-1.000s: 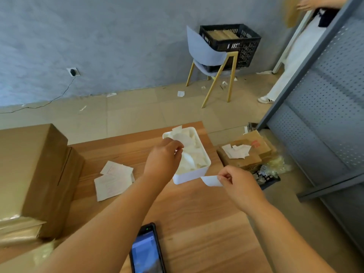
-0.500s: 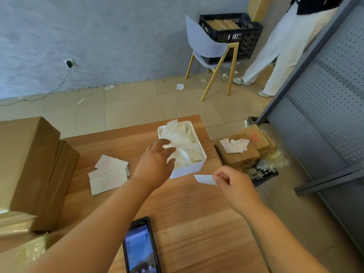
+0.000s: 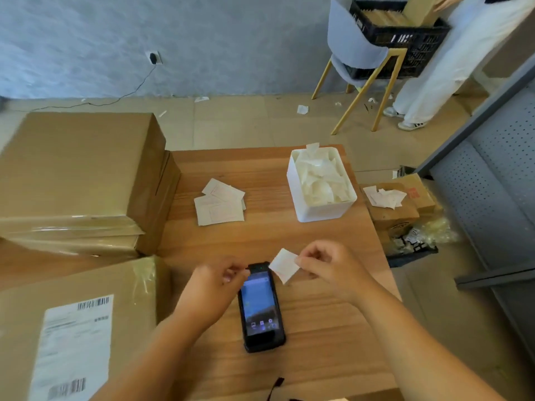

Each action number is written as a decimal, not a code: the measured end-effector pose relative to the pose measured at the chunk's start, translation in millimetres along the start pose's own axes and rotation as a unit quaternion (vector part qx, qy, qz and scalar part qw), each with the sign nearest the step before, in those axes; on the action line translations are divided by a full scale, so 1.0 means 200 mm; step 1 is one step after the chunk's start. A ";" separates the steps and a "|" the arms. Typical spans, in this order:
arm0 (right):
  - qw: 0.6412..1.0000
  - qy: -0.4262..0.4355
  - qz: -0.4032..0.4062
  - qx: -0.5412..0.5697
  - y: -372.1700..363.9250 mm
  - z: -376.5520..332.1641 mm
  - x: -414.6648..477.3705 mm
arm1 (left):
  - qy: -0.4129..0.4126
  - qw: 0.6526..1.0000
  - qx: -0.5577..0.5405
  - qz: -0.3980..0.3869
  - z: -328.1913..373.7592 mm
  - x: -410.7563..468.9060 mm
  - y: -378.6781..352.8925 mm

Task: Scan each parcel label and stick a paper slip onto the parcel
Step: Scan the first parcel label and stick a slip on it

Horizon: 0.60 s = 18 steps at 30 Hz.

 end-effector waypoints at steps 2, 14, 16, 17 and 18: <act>1.000 0.003 0.009 -0.001 -0.13 -0.02 0.00 | 0.025 0.999 -0.033 0.010 -0.11 -0.09 0.05; 0.982 -0.001 -0.187 0.032 -1.00 -0.13 -0.13 | 0.139 0.963 -0.220 0.062 -0.73 -0.56 0.44; 0.980 0.006 -0.197 0.026 -1.13 -0.13 -0.14 | 0.150 0.958 -0.231 0.080 -0.83 -0.63 0.49; 0.980 0.008 -0.198 0.022 -1.19 -0.12 -0.14 | 0.157 0.954 -0.236 0.093 -0.89 -0.67 0.51; 0.980 0.008 -0.197 0.023 -1.25 -0.12 -0.15 | 0.164 0.951 -0.240 0.105 -0.94 -0.69 0.54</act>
Point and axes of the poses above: each hand's wrist, its own x-axis towards the middle knuckle, its own y-axis out of the back of the hand, z = x × y, the point moved 2 cm from there along x, towards the middle knuckle, and after that the axes turned 14 degrees about x, right-handed, at the moved point
